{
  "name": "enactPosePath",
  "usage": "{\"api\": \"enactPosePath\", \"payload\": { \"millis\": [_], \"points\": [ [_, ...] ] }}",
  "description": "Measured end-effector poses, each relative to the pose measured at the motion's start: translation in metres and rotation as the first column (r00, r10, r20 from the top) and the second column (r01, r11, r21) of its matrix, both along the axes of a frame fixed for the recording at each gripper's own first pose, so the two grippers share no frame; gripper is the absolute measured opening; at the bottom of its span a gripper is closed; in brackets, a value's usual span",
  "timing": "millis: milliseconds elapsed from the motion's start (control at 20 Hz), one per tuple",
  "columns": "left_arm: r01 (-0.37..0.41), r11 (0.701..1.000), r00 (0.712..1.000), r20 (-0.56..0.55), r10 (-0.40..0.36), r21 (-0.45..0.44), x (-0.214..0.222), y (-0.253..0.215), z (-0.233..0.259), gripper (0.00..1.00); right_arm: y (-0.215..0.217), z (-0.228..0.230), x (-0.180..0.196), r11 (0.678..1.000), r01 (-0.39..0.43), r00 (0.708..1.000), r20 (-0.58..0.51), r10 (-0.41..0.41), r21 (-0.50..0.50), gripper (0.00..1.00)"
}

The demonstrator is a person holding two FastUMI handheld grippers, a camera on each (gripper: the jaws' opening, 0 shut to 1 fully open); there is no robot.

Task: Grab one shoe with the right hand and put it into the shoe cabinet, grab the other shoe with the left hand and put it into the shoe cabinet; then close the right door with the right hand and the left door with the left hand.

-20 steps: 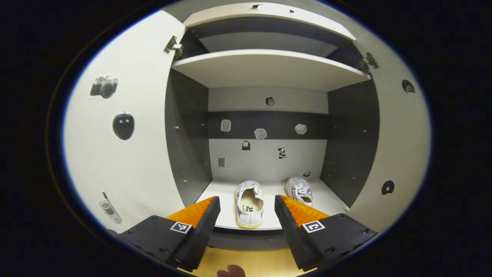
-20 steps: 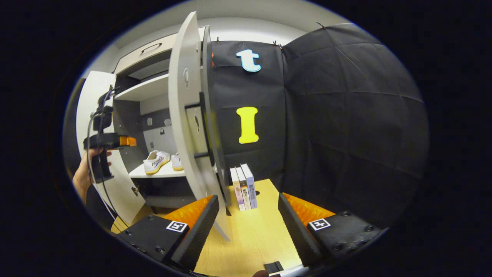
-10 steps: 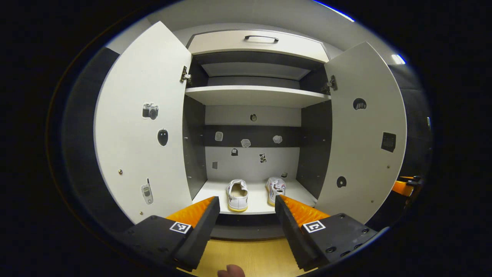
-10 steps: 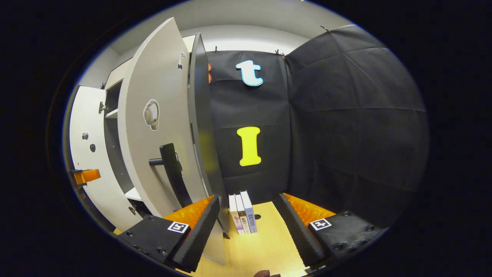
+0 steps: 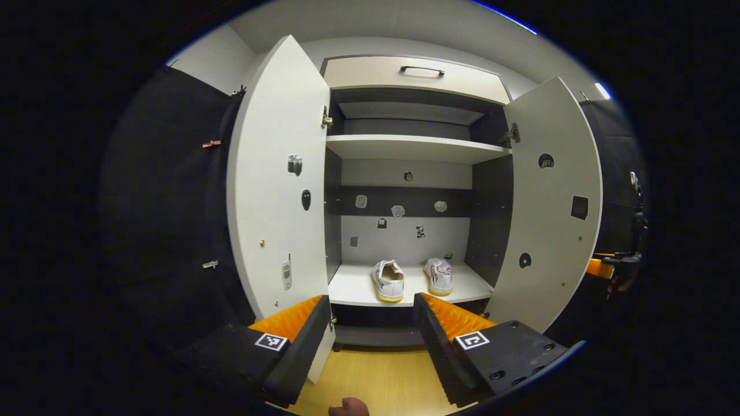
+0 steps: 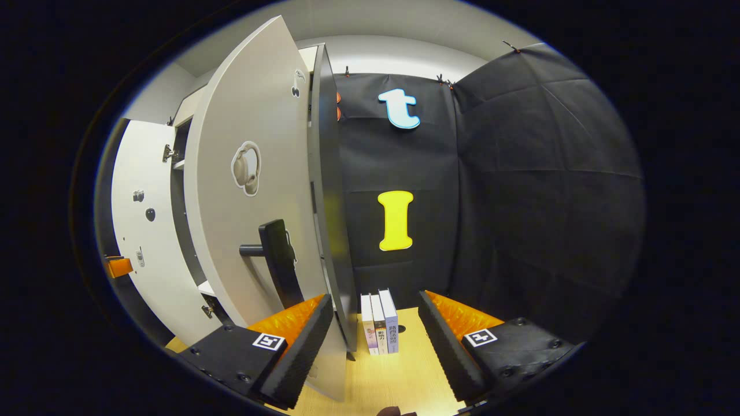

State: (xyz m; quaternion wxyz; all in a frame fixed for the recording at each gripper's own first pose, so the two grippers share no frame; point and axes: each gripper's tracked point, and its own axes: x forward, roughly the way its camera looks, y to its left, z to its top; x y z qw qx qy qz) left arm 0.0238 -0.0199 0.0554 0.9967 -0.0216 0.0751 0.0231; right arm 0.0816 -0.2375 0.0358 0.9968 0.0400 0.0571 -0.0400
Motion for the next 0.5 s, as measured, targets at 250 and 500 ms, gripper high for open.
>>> {"api": "enactPosePath", "payload": {
  "millis": [250,500],
  "points": [
    [-0.096,0.995,0.995,-0.001,0.096,-0.009,-0.025,0.058,0.000,0.90,0.055,-0.001,-0.001,0.999,-0.053,0.999,-0.002,0.053,0.002,0.98],
    [-0.189,0.982,0.982,0.013,0.189,0.006,-0.048,0.122,-0.003,0.90,0.143,0.000,0.013,0.983,-0.180,0.984,0.018,0.179,0.043,0.98]
  ]
}}
